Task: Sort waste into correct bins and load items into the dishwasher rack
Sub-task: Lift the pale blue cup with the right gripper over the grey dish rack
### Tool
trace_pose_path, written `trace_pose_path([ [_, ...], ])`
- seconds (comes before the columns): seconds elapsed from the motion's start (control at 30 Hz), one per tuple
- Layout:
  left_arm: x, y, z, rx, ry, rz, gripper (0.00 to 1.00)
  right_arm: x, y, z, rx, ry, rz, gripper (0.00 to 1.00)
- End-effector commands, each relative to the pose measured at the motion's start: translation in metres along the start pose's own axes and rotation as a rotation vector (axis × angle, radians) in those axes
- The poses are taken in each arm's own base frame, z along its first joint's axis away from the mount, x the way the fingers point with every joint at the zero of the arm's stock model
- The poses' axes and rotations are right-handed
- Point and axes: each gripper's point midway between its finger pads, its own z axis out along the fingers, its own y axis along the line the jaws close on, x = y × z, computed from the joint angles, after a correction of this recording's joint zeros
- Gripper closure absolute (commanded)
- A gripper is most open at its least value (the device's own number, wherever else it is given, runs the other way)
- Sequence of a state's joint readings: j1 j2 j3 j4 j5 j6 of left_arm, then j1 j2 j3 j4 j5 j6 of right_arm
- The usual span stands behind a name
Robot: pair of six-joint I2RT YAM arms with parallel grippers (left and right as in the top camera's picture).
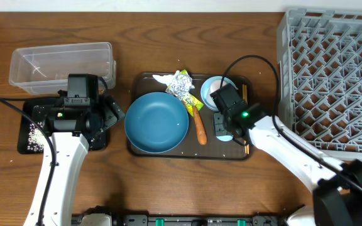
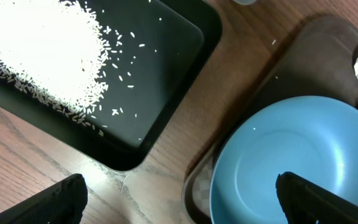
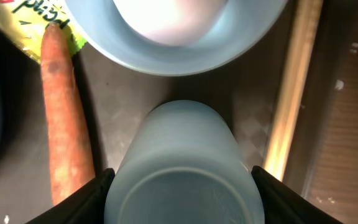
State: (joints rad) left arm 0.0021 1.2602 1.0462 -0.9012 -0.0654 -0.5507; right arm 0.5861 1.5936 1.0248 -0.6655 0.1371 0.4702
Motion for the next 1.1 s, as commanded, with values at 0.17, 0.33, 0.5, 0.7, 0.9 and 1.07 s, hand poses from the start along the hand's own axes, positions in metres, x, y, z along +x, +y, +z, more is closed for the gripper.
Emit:
trace_pose_path([
  [0.17, -0.008, -0.002, -0.009, 0.016, -0.028, -0.016, 0.00, -0.072, -0.043, -0.114, 0.000, -0.297, 0.103, 0.40],
  [0.33, -0.008, -0.002, -0.009, 0.016, -0.028, -0.016, 0.00, -0.095, -0.110, -0.175, 0.065, -0.456, 0.207, 0.39],
  [0.5, -0.008, -0.002, -0.009, 0.016, -0.028, -0.016, 0.00, -0.094, -0.210, -0.214, 0.227, -0.564, 0.432, 0.39],
  [0.7, -0.008, -0.002, -0.009, 0.016, -0.028, -0.016, 0.00, -0.085, -0.307, -0.220, 0.290, -0.623, 0.686, 0.38],
  [0.9, -0.008, -0.002, -0.009, 0.016, -0.028, -0.016, 0.00, -0.073, -0.370, -0.192, 0.368, -0.568, 0.790, 0.36],
  [1.07, -0.008, -0.002, -0.009, 0.016, -0.028, -0.016, 0.00, -0.065, -0.388, -0.151, 0.374, -0.459, 0.809, 0.34],
])
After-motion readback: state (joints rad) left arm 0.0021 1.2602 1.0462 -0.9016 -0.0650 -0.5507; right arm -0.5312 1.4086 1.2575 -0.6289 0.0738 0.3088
